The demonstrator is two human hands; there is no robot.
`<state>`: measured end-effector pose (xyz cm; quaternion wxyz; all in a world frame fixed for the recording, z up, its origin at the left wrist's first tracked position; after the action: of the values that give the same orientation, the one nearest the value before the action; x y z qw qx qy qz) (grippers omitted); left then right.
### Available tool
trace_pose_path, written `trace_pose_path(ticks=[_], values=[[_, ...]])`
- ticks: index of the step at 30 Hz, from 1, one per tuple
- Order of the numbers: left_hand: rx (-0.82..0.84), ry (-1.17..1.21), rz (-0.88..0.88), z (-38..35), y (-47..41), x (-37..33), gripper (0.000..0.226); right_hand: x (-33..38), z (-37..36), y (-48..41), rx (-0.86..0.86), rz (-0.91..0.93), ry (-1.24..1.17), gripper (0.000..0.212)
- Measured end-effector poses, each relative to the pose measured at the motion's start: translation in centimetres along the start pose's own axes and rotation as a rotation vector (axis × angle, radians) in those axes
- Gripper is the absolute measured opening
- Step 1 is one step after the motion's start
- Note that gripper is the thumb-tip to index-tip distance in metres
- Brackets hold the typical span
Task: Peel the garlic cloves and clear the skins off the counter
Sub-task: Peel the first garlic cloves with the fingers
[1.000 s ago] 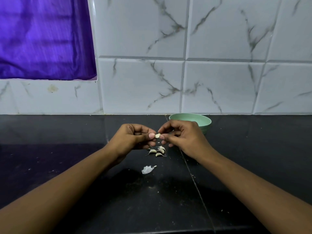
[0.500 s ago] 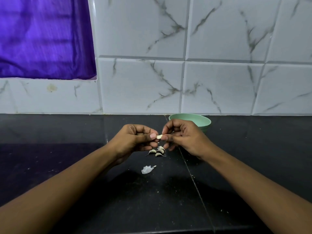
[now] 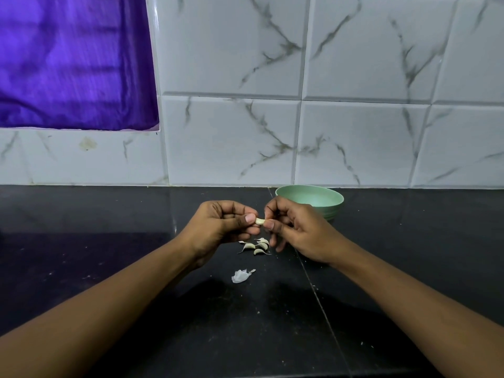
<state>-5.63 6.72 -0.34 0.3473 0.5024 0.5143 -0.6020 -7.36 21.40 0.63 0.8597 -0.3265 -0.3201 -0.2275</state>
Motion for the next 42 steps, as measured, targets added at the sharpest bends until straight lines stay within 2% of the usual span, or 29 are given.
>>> trace_pose_path(ticks=[6,11,13,16,20,24,28,32,37,42], values=[[-0.043,0.018,-0.068,0.0,0.0,-0.3,0.008,0.4,-0.1,0.0,-0.077,0.024,0.034,0.013],[-0.109,0.039,-0.122,0.1,-0.2,-0.3,0.007,0.3,0.0,0.0,-0.182,0.072,0.172,0.015],[-0.130,0.038,-0.122,0.3,-0.2,-0.2,0.007,0.3,-0.4,-0.2,-0.167,0.077,0.188,0.011],[-0.159,0.059,-0.109,0.8,-0.3,0.0,0.007,0.4,-0.8,-0.2,-0.107,0.056,0.158,0.017],[-0.169,0.052,-0.099,1.3,-0.3,0.0,0.008,0.3,-0.5,0.0,0.010,-0.043,0.135,0.015],[-0.176,0.036,-0.080,1.5,-0.3,0.0,0.009,0.1,-0.2,0.0,0.040,-0.077,0.073,0.021],[-0.168,0.005,-0.056,1.5,-0.3,0.2,0.010,0.1,-0.7,0.0,0.157,-0.080,0.146,0.016],[-0.155,-0.015,-0.037,1.4,-0.4,0.3,0.012,0.1,-0.6,-0.1,0.137,-0.118,0.219,0.008],[-0.143,-0.050,-0.031,1.3,-0.4,0.5,0.011,0.5,-0.5,0.0,0.063,-0.100,0.180,0.025],[-0.138,-0.069,-0.027,1.4,-0.4,0.5,0.009,0.7,-1.0,0.0,0.156,-0.068,0.197,0.032]])
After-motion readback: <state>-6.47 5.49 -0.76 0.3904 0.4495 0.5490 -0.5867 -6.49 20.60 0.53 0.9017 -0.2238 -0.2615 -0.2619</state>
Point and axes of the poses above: each hand's wrist, its own y-axis away from the middle knuckle, its own z-axis out of the back of the hand, x = y × z, the point moved 5 cm from there along -y, towards the middle knuckle, and after that the axes turned 7 degrees about x, right-handed, at the moved point
